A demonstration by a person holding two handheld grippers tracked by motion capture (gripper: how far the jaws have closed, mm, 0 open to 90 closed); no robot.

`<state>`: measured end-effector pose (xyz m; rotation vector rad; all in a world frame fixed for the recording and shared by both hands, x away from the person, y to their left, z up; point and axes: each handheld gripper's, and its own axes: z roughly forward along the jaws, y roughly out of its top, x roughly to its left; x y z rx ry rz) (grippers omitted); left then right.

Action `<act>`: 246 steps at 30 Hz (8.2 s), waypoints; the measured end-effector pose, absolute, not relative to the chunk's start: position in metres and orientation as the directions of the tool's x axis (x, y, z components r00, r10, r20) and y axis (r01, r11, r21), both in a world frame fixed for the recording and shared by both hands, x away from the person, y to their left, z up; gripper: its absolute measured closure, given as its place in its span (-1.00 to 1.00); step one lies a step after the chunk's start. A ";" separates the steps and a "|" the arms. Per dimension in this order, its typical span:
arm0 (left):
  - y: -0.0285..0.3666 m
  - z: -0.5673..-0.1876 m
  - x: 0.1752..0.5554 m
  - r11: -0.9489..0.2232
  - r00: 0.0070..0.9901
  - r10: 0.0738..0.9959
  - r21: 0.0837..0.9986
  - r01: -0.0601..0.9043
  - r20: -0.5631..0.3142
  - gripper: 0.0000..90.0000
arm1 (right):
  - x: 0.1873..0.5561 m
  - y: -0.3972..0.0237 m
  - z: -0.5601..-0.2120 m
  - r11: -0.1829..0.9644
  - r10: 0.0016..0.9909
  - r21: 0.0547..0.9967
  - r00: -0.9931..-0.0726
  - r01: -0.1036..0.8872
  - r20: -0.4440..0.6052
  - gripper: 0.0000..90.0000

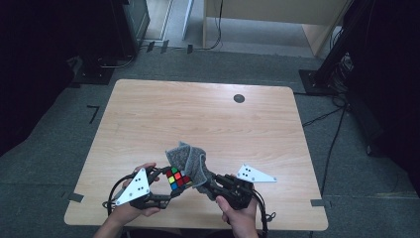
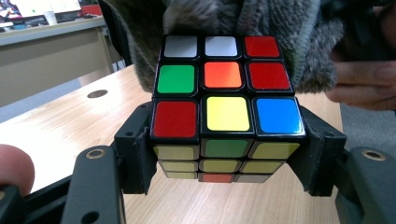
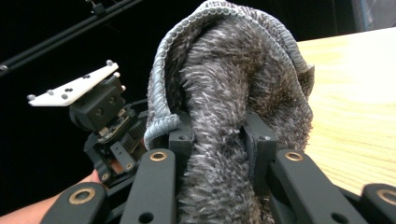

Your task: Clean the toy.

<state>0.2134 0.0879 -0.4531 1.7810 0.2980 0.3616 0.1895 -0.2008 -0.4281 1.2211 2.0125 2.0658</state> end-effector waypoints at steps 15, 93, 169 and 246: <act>0.102 -0.451 0.225 0.044 0.911 0.368 0.982 0.184 -0.187 -0.24 | 0.195 -0.171 -0.461 0.019 0.505 0.841 -0.731 0.541 0.459 0.62; 0.104 -0.454 0.241 0.040 0.748 0.600 0.945 0.325 -0.283 -0.24 | 0.212 -0.220 -0.463 0.184 0.825 0.961 -0.564 0.207 -0.036 -0.35; 0.060 -0.468 0.217 -0.427 0.843 0.482 0.904 -0.009 0.237 -0.71 | 0.199 -0.191 -0.432 0.031 0.707 0.863 -0.622 0.504 0.338 -0.24; 0.086 -0.469 0.238 -0.352 0.842 0.539 0.915 0.197 0.026 -0.25 | 0.253 -0.250 -0.511 0.068 0.948 0.756 -0.277 0.652 0.154 0.53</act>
